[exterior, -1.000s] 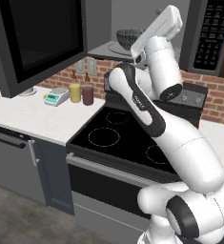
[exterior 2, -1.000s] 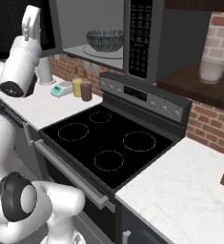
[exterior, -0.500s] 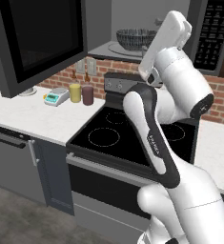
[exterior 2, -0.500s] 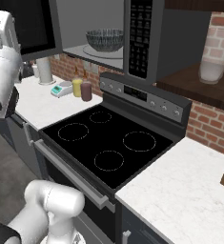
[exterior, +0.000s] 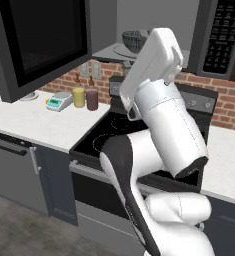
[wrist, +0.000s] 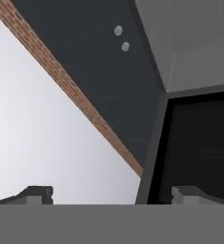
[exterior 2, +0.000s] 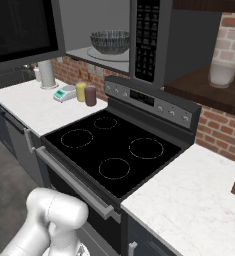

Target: Pick the lemon wedge from the sink and place it in the bowl. Then pick the bowl and place it in the microwave. Then close the microwave door and press the start button.

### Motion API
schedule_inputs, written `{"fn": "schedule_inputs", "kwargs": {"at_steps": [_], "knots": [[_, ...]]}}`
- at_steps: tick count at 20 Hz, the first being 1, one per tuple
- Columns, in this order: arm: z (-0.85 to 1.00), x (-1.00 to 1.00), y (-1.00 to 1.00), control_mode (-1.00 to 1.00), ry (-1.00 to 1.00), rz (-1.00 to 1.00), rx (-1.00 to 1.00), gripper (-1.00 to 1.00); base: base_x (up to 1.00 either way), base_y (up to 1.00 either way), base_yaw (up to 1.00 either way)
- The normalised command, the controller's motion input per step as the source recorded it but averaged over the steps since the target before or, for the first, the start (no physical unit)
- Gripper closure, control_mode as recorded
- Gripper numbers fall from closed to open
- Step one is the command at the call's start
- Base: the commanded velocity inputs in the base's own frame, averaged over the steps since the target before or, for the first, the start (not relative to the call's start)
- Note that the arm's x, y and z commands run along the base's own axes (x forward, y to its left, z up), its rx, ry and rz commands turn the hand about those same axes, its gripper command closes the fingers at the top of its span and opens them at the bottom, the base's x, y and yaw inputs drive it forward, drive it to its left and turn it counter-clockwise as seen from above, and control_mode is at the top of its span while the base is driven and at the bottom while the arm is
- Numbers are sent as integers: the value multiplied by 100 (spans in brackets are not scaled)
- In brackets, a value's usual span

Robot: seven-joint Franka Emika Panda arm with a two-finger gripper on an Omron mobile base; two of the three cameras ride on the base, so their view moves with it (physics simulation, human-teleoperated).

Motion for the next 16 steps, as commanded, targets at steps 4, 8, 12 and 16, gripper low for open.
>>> {"fn": "schedule_inputs", "kwargs": {"at_steps": [4, 8, 12, 16], "knots": [[-1, -93, 100, -100, -25, -4, 13, -100, 0, 0, 0], [-12, -63, 92, -100, -21, -5, 4, -100, 0, 0, 0], [-23, -39, 82, -100, -19, -6, -1, -100, 0, 0, 0], [-53, -4, 94, -100, -7, -10, 5, -100, 0, 0, 0]]}}
